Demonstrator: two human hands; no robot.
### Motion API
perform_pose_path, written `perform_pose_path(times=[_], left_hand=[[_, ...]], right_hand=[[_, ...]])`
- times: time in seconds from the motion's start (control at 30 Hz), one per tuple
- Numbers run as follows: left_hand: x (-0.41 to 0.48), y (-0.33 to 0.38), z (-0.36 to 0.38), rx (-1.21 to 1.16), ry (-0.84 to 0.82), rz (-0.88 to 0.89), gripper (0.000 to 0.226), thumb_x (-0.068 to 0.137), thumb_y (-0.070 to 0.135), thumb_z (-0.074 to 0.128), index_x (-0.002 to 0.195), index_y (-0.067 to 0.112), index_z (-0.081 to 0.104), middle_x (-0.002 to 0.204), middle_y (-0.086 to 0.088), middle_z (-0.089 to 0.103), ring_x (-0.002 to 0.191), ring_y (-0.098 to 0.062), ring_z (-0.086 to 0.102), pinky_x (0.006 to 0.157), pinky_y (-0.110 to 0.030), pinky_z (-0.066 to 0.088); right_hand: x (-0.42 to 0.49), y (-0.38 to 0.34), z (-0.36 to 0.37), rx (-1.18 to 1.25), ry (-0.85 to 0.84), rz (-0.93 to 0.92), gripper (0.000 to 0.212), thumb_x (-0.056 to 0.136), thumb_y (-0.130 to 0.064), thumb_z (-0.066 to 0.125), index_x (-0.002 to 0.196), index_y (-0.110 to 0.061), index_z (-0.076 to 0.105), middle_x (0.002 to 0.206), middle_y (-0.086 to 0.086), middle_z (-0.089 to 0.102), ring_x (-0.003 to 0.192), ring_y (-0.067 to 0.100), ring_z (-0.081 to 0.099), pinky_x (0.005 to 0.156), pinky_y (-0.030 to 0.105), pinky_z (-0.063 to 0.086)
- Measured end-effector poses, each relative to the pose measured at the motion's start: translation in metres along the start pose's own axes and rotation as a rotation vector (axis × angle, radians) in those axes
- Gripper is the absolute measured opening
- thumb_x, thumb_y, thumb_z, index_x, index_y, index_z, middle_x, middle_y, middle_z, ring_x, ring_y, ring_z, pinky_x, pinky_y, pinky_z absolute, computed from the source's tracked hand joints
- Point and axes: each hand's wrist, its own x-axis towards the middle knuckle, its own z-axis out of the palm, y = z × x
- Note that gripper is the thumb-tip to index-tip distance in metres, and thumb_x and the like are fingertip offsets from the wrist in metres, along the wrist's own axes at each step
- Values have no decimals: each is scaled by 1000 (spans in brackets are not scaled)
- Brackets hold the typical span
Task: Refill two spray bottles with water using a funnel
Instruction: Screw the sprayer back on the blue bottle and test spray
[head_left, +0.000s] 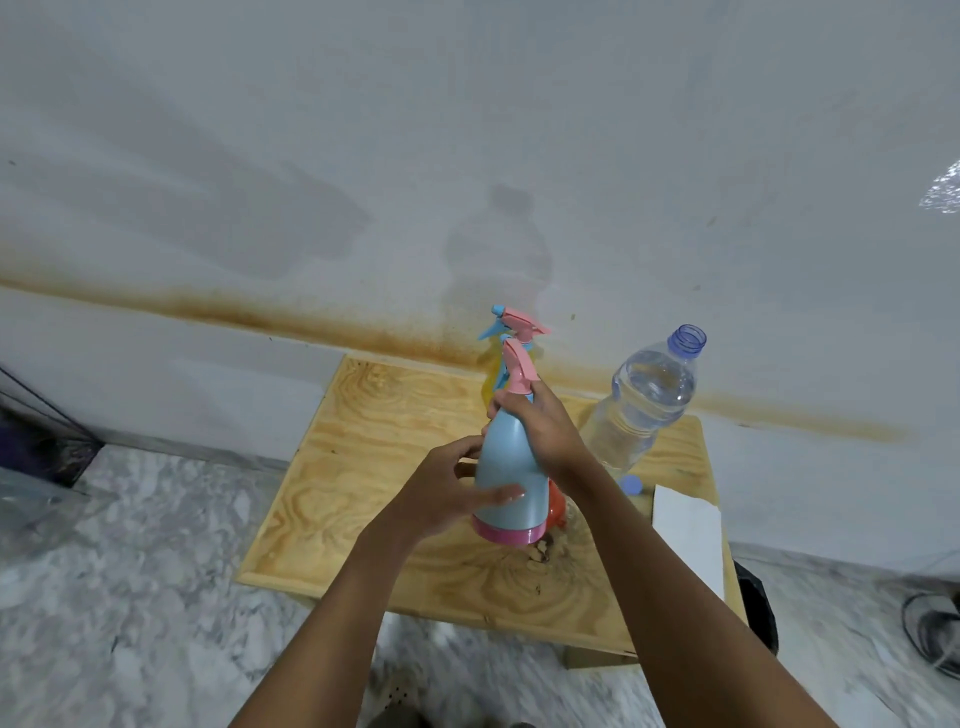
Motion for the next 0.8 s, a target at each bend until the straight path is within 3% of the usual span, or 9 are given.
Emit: perform_pose_path(times=[0.07, 0.17, 0.3, 0.43, 0.53, 0.63, 0.8], left_hand=[[2, -3, -8, 23, -24, -3, 60, 68, 31, 91, 122, 26, 67, 112, 7, 72, 102, -15, 69, 86, -38, 60], [4, -4, -17, 29, -63, -18, 61, 65, 36, 90, 121, 30, 68, 112, 8, 73, 102, -15, 69, 86, -38, 60], [5, -9, -20, 8, -88, -32, 49, 71, 18, 90, 116, 23, 71, 108, 3, 75, 102, -22, 69, 83, -37, 59], [6, -16, -17, -17, -106, -74, 52, 70, 10, 90, 119, 14, 70, 109, -2, 75, 100, -20, 70, 72, -24, 58], [7, -20, -16, -7, -129, -87, 50, 69, 14, 91, 114, 18, 72, 106, 3, 76, 96, -13, 71, 70, -21, 56], [7, -25, -15, 10, -146, -95, 47, 68, 21, 92, 110, 24, 73, 104, 9, 76, 97, -12, 71, 74, -24, 59], [10, -33, -14, 24, -179, -147, 57, 63, 32, 94, 115, 24, 71, 106, 9, 75, 99, -11, 71, 83, -34, 61]], right_hand=[[4, 5, 6, 12, 20, 19, 16, 93, -28, 60, 105, -17, 58, 85, 7, 68, 77, 28, 67, 84, 53, 55], [6, 9, 11, 20, 43, 23, 13, 98, -23, 57, 100, -10, 57, 82, 7, 66, 75, 26, 68, 78, 47, 55], [4, 15, 14, 35, 37, 16, 21, 97, -25, 57, 100, -4, 56, 82, 10, 64, 74, 22, 66, 74, 36, 54], [3, 22, 15, 34, 42, 45, 51, 91, -38, 54, 97, 13, 58, 77, 13, 66, 70, 23, 64, 70, 31, 53], [5, 29, 13, 25, 54, 66, 45, 89, -34, 52, 93, 10, 60, 74, 14, 65, 66, 22, 63, 66, 29, 52], [4, 34, 12, -13, 68, 71, 36, 91, -28, 49, 90, 6, 62, 74, 16, 65, 64, 20, 63, 64, 27, 53], [0, 36, 8, -67, 47, 71, 44, 93, -27, 47, 85, 15, 59, 74, 16, 66, 61, 17, 64, 60, 22, 52]])
